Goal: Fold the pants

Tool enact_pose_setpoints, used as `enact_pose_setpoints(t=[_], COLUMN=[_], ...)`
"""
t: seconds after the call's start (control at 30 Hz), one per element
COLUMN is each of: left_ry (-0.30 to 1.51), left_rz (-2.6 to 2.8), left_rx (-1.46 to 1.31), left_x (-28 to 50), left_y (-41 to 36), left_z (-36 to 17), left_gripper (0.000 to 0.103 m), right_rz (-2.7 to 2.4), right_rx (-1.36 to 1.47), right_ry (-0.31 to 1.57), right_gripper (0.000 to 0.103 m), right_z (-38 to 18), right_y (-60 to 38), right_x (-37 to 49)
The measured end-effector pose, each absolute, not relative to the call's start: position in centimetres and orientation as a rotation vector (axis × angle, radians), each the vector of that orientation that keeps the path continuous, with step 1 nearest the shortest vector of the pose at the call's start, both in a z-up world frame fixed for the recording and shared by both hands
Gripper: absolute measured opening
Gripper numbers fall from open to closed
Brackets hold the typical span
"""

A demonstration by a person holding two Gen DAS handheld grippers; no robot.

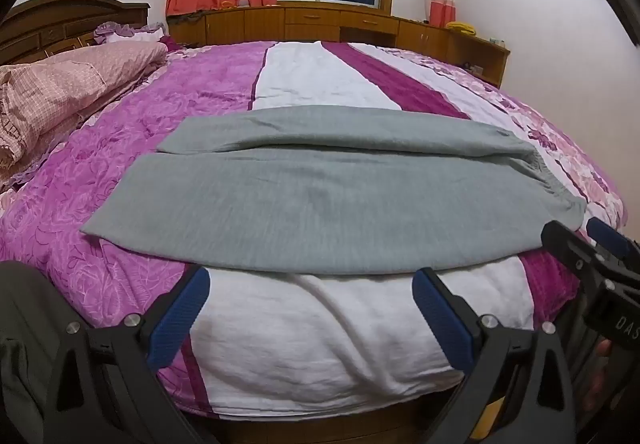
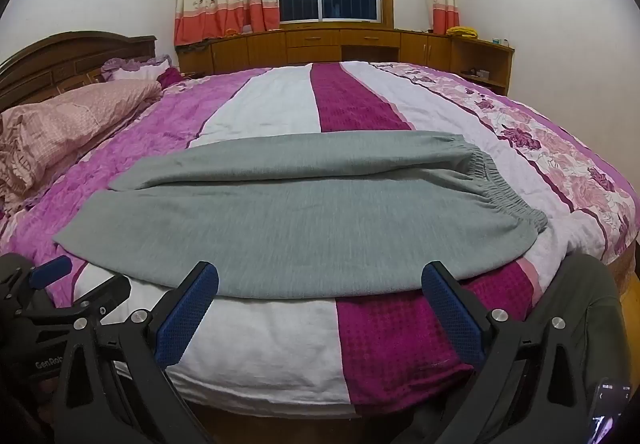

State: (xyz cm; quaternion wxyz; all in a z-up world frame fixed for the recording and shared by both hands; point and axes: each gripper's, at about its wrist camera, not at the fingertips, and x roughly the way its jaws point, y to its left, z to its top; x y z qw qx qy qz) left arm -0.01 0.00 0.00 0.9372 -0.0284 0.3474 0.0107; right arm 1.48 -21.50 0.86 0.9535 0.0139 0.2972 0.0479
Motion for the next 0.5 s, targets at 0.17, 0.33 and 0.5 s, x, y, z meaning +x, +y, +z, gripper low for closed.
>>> enact_pose_setpoints(t=[0.17,0.33,0.5], left_ry=[0.708,0.709,0.710], left_rz=[0.024,0.023,0.023], left_rx=[-0.056,-0.055,-0.054], left_x=[-0.04,-0.04,-0.02], left_y=[0.01,0.02,0.00], left_z=[0.04,0.05,0.03], left_gripper=[0.103,0.103,0.103], right_rz=[0.098,0.098,0.098], right_rx=[0.029,0.030,0.031], right_ry=[0.604,0.606,0.607], right_gripper=[0.098,0.098,0.098], right_z=[0.85,0.84,0.85], right_y=[-21.57,-21.63,-21.69], right_x=[1.51,1.55,1.56])
